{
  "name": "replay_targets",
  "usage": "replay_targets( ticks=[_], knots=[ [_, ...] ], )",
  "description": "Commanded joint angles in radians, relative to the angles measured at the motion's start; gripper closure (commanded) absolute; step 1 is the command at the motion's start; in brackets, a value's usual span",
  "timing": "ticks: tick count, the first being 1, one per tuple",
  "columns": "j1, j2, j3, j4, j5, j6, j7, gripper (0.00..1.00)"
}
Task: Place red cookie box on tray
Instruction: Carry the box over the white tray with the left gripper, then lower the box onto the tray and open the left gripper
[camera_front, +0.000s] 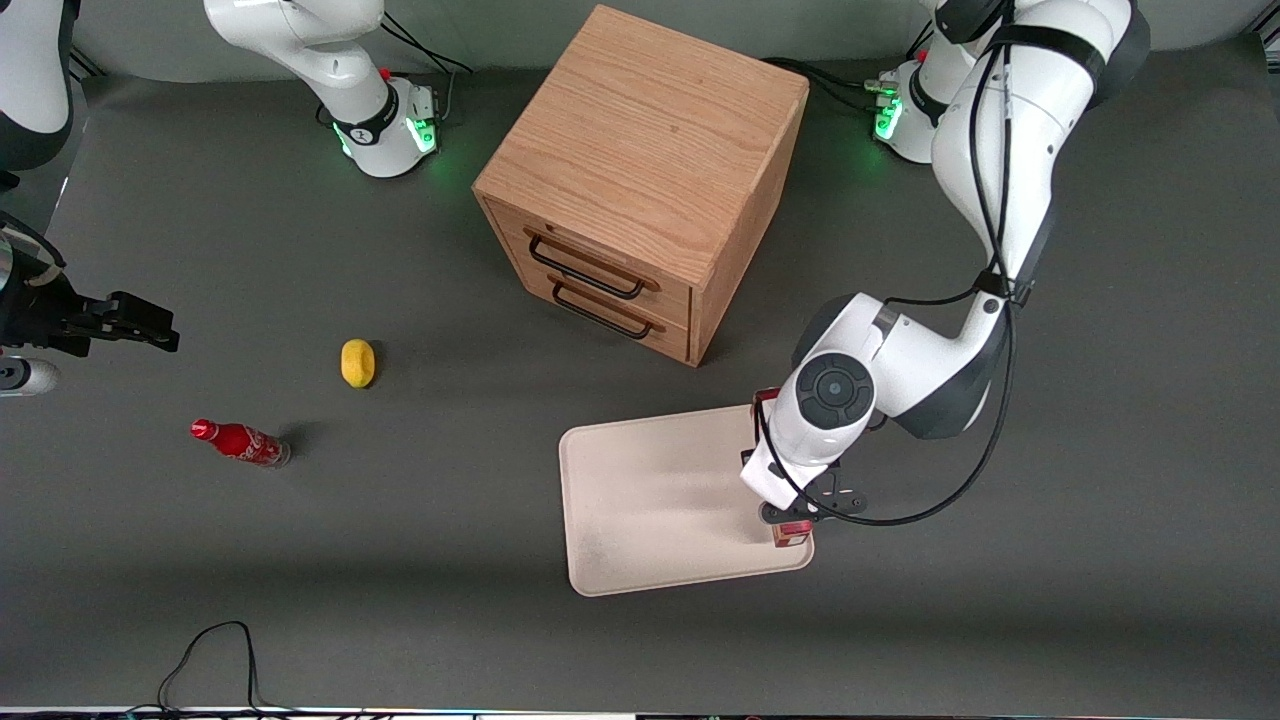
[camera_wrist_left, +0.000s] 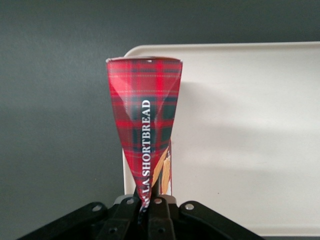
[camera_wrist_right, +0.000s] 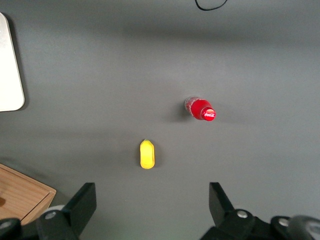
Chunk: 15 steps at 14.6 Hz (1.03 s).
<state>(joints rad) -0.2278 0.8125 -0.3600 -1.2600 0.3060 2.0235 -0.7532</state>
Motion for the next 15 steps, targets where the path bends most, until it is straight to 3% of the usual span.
replay_targets(
  ticks=[1, 8, 9, 10, 15],
  knots=[
    [-0.007, 0.023, -0.001, 0.019, 0.013, 0.029, -0.061, 1.00],
    [-0.005, 0.063, 0.001, 0.021, 0.013, 0.104, -0.080, 1.00],
    [0.004, 0.063, 0.003, 0.021, 0.015, 0.104, -0.071, 0.62],
    [0.007, 0.062, 0.004, 0.019, 0.016, 0.103, -0.068, 0.03],
    [0.007, 0.056, 0.004, 0.021, 0.015, 0.098, -0.072, 0.00]
  ],
)
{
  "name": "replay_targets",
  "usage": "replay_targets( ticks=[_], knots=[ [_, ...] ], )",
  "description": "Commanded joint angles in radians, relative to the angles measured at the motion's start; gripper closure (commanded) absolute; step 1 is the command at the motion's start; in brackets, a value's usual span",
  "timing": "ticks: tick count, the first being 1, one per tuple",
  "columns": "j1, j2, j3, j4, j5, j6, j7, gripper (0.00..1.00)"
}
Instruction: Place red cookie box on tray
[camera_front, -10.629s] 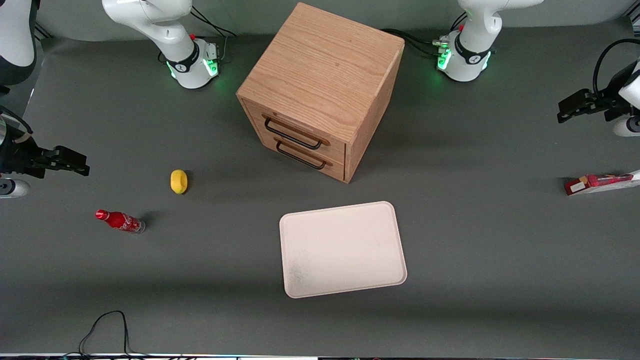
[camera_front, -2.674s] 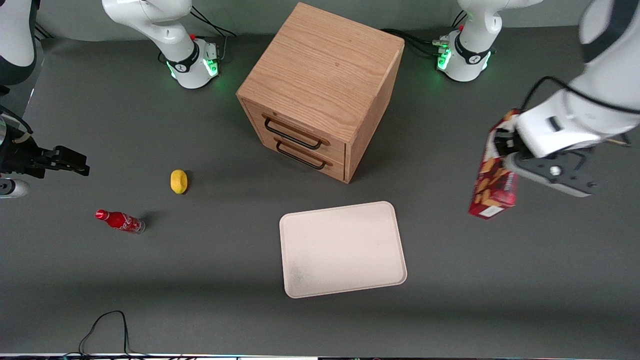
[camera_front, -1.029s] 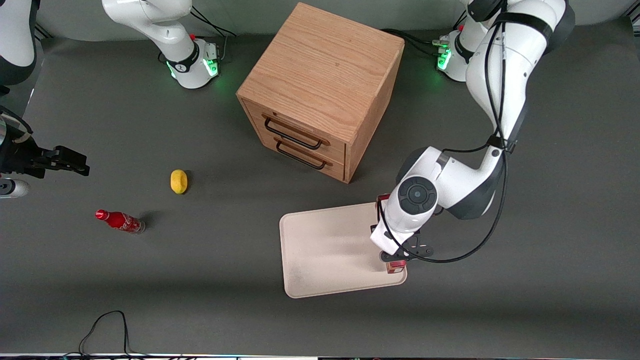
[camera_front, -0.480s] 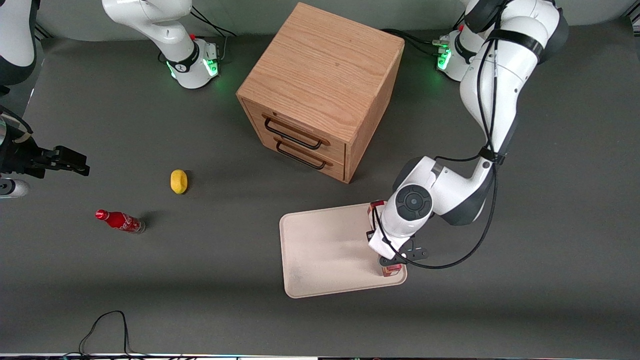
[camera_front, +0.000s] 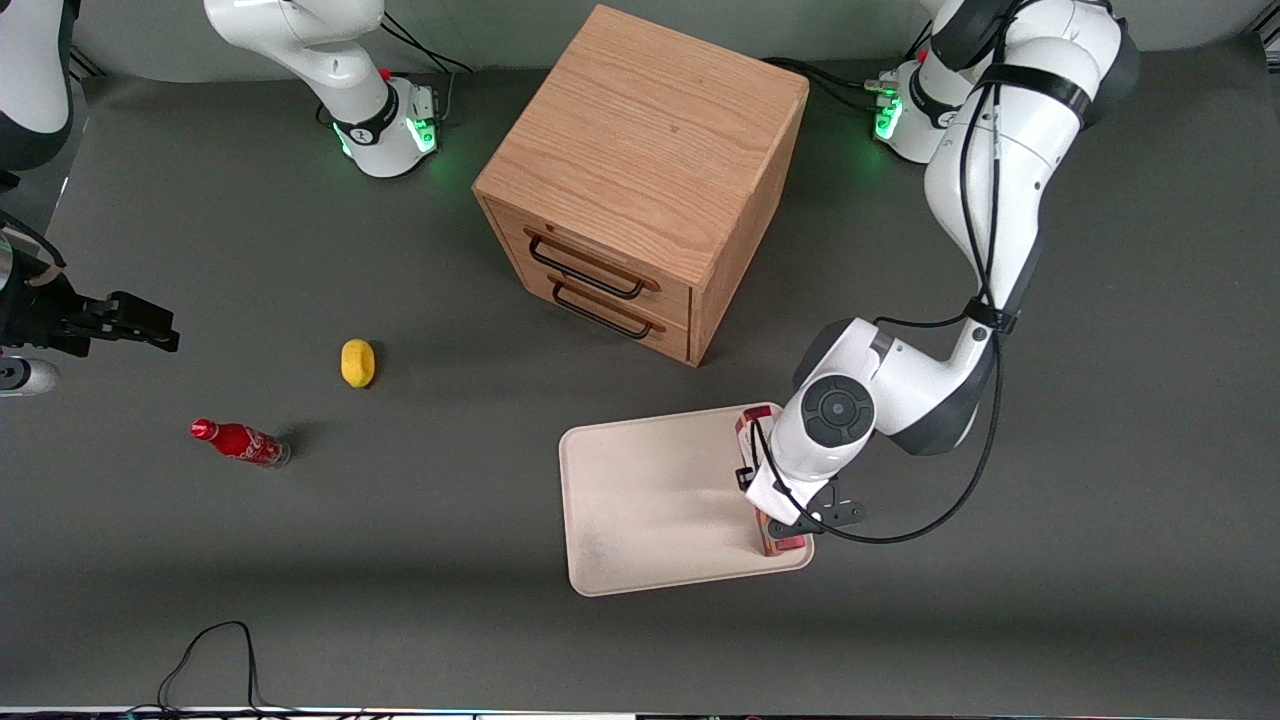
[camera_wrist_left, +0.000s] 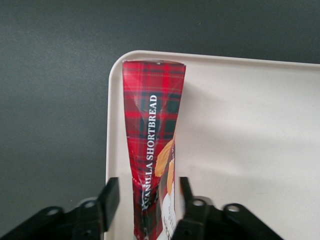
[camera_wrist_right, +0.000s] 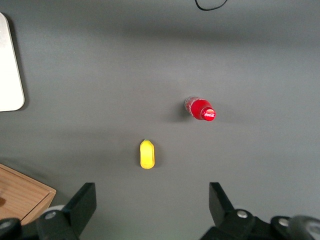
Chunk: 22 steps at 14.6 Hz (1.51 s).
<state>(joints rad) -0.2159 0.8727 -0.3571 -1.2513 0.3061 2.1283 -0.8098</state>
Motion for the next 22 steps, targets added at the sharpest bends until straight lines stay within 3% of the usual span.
replay_targets(
  ticks=[1, 5, 9, 11, 15, 16, 18, 20, 22],
  knots=[
    [-0.005, -0.008, 0.001, 0.012, 0.016, -0.013, -0.015, 0.00],
    [0.018, -0.052, 0.000, 0.016, 0.031, -0.106, 0.023, 0.00],
    [0.070, -0.197, -0.019, 0.000, -0.001, -0.324, 0.191, 0.00],
    [0.139, -0.303, -0.020, -0.072, -0.092, -0.347, 0.300, 0.00],
    [0.259, -0.541, -0.017, -0.267, -0.130, -0.393, 0.516, 0.00],
    [0.260, -0.596, 0.000, -0.295, -0.158, -0.433, 0.561, 0.00],
    [0.207, -0.684, 0.143, -0.300, -0.220, -0.525, 0.650, 0.00],
    [0.152, -0.757, 0.269, -0.315, -0.235, -0.582, 0.749, 0.00],
    [0.133, -0.849, 0.322, -0.374, -0.245, -0.596, 0.784, 0.00]
  ],
)
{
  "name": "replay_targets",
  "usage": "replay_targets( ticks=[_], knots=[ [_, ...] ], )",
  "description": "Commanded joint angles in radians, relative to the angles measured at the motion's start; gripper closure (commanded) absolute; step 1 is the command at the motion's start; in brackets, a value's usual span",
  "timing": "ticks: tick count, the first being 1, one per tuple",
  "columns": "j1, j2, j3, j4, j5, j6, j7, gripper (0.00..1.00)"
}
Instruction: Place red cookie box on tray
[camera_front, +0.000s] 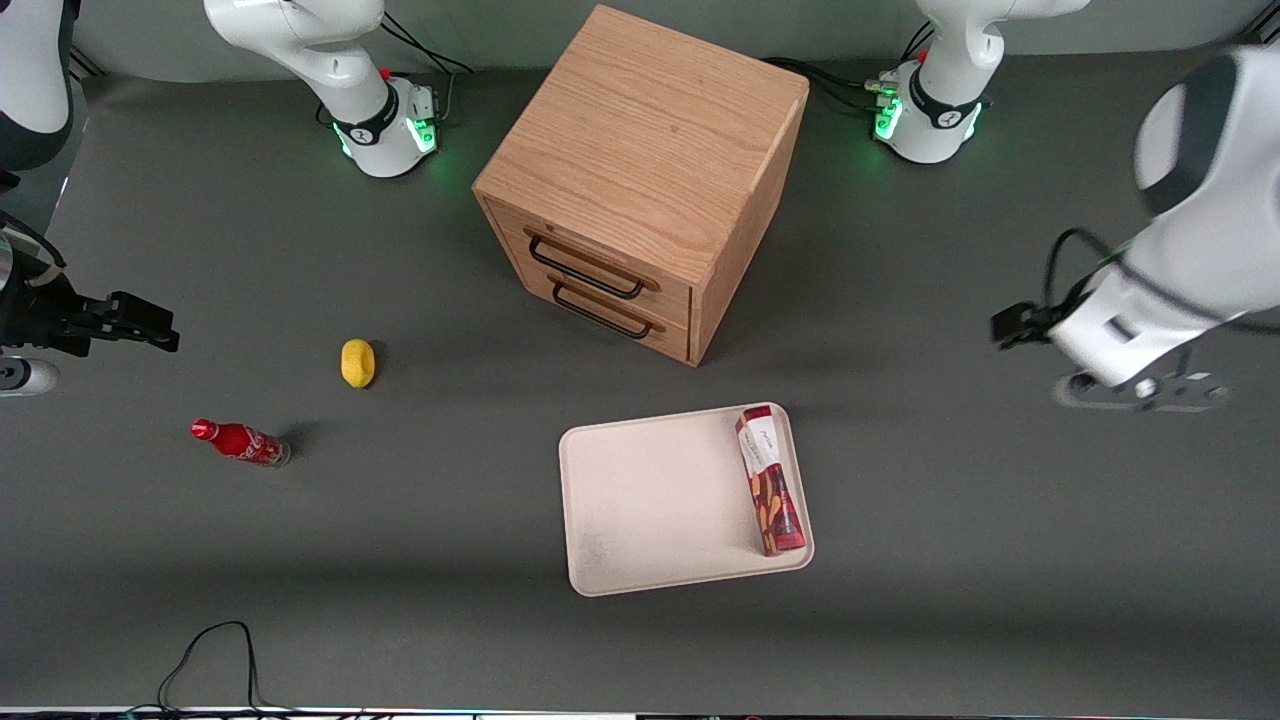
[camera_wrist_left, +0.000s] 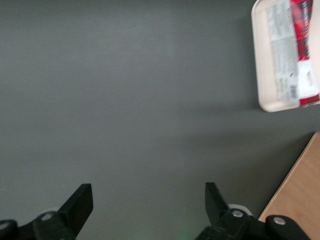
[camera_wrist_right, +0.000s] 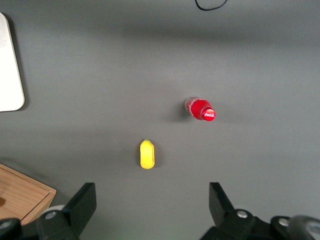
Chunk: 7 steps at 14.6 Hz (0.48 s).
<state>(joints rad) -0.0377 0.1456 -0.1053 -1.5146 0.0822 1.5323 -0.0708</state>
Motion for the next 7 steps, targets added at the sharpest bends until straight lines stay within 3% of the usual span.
replay_targets(
  ticks=[1, 7],
  knots=[
    [-0.044, -0.159, 0.075, -0.143, -0.021, 0.003, 0.045, 0.00],
    [-0.071, -0.176, 0.193, -0.128, -0.079, -0.038, 0.039, 0.00]
  ],
)
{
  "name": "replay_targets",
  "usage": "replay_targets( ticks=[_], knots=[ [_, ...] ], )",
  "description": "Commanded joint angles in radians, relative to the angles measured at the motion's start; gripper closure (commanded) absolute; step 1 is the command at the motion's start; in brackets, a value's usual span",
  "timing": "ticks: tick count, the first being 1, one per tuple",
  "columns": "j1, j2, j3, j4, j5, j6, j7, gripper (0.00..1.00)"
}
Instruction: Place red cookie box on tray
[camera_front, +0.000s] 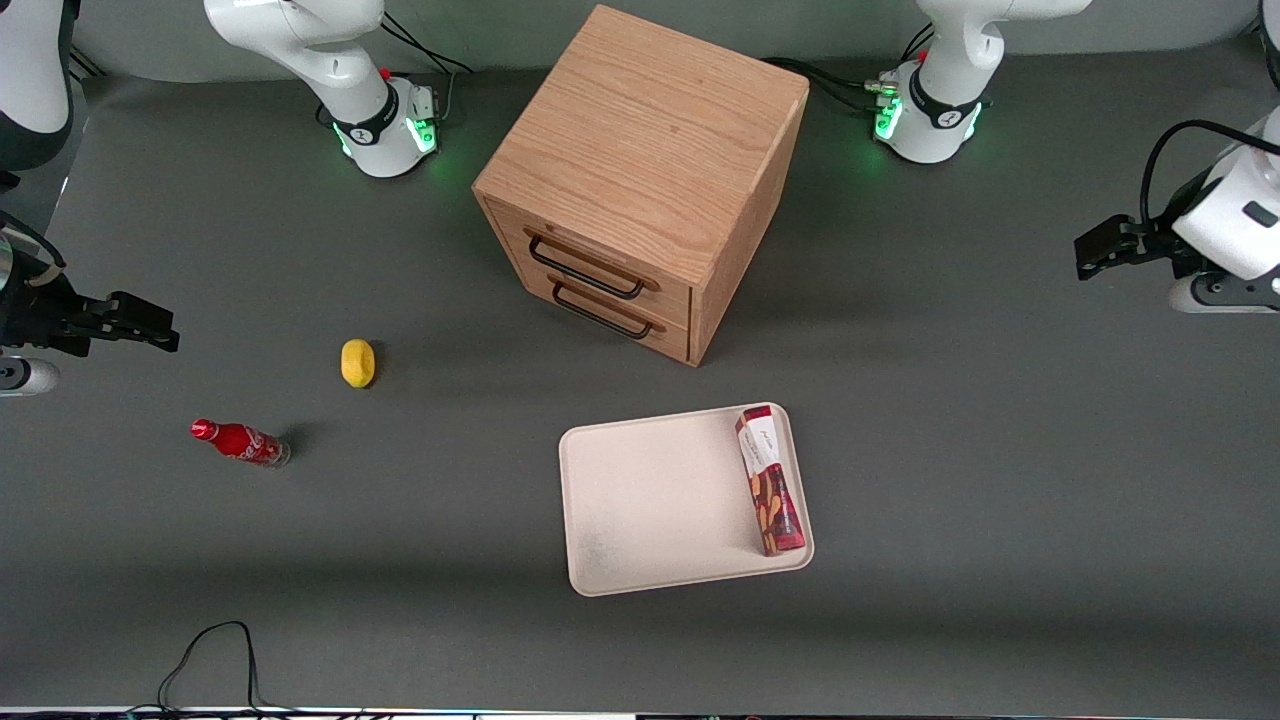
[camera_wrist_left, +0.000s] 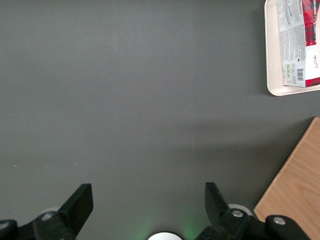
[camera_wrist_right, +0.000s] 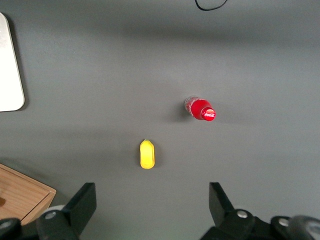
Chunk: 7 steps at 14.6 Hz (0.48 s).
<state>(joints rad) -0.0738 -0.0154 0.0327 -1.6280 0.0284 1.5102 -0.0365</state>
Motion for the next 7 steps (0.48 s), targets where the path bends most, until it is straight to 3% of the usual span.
replay_targets(
  ticks=[1, 7],
  knots=[
    [-0.031, -0.014, 0.055, -0.012, -0.021, -0.018, 0.004, 0.00],
    [-0.001, -0.008, 0.035, 0.039, 0.025, -0.065, 0.018, 0.00]
  ],
)
